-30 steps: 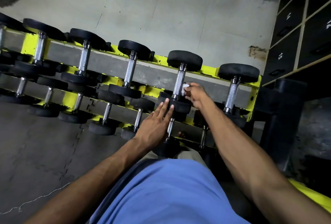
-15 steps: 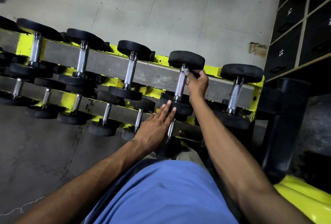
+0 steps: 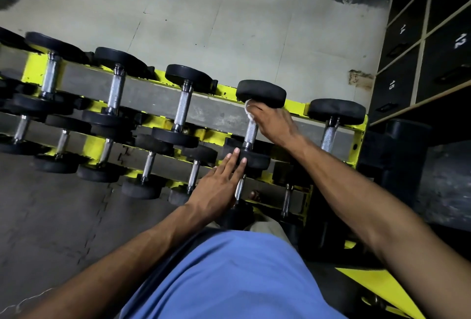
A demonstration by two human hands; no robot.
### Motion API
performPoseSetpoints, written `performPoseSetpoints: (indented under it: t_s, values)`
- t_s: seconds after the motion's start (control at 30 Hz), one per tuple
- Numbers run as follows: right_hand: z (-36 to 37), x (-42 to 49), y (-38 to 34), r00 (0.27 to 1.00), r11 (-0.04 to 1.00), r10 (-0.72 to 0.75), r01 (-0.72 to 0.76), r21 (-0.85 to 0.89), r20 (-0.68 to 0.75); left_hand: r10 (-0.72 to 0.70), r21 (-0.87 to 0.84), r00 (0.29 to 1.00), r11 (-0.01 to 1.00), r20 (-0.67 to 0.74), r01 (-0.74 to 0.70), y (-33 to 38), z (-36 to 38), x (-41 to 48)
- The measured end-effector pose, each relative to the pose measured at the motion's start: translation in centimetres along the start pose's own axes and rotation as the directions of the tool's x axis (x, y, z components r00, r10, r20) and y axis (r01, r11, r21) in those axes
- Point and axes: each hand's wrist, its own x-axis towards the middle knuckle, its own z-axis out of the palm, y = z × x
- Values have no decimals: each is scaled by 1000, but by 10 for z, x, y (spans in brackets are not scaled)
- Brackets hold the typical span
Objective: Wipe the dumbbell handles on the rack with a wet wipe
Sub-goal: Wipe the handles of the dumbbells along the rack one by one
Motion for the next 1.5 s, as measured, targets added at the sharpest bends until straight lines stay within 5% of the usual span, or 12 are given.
performPoseSetpoints:
  t_s: [0.1,0.23,0.3,0.43,0.6,0.8,0.9,1.0,1.13,1.23,1.4,1.5]
  values:
    - [-31,34,-25,929,997,49,-25,-70,366,-15,7,1000,1000,-4,15,3,0,1]
    - [-44,45,-73,547,996,70,-79,-33,834,-45,-11,999,999,-22,45,9,2,2]
    - [-43,45,-78,471,992,81,-125,-25,878,-59,-34,998,998,-34,58,13,2,1]
    - [-62,60,-70,559,990,31,95,-101,828,-86,-59,994,995,-63,82,18,2,1]
    - [-51,47,-84,522,996,28,58,-68,853,-110,-60,992,993,-60,106,20,5,1]
    - [-38,17,-57,799,992,-122,98,73,589,-99,-52,994,994,-38,97,18,3,1]
    - [-30,-9,-48,905,981,-69,-14,192,419,-92,-64,994,994,-54,88,17,8,1]
    - [-20,-32,-48,927,939,183,-264,219,328,-64,-55,995,997,-78,60,10,11,1]
    - [2,-45,-48,786,716,520,-615,330,334,-25,-41,997,999,-76,22,2,10,1]
    - [24,-47,-46,627,450,577,-778,438,523,-14,-33,997,999,-73,11,-1,12,-1]
    - [25,-22,-33,453,-158,567,-760,630,688,34,-29,997,999,-71,-36,-11,10,2]
    - [23,-2,-16,451,-86,552,-806,585,702,45,-29,997,998,-58,-47,-15,12,2]
